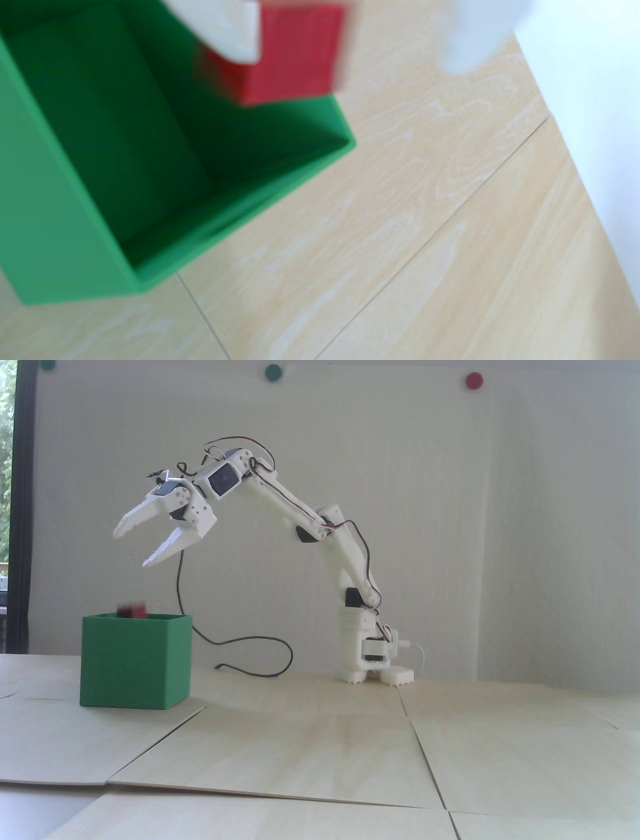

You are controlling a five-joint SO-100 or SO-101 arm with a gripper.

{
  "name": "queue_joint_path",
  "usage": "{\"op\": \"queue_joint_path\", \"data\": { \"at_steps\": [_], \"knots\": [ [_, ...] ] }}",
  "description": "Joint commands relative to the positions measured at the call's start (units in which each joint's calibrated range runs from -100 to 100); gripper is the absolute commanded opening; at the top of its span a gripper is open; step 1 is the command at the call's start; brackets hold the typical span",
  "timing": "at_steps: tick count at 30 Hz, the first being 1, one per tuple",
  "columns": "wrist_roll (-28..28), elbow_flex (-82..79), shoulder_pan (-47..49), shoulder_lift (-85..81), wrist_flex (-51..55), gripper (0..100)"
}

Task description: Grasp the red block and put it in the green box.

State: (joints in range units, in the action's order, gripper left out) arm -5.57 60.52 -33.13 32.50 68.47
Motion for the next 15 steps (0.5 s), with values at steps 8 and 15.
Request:
{"op": "queue_joint_path", "data": {
  "at_steps": [8,15],
  "knots": [
    [0.0,4.1,-0.1,-2.4,0.0,2],
    [-0.2,4.1,2.0,-5.7,18.3,2]
  ]
}}
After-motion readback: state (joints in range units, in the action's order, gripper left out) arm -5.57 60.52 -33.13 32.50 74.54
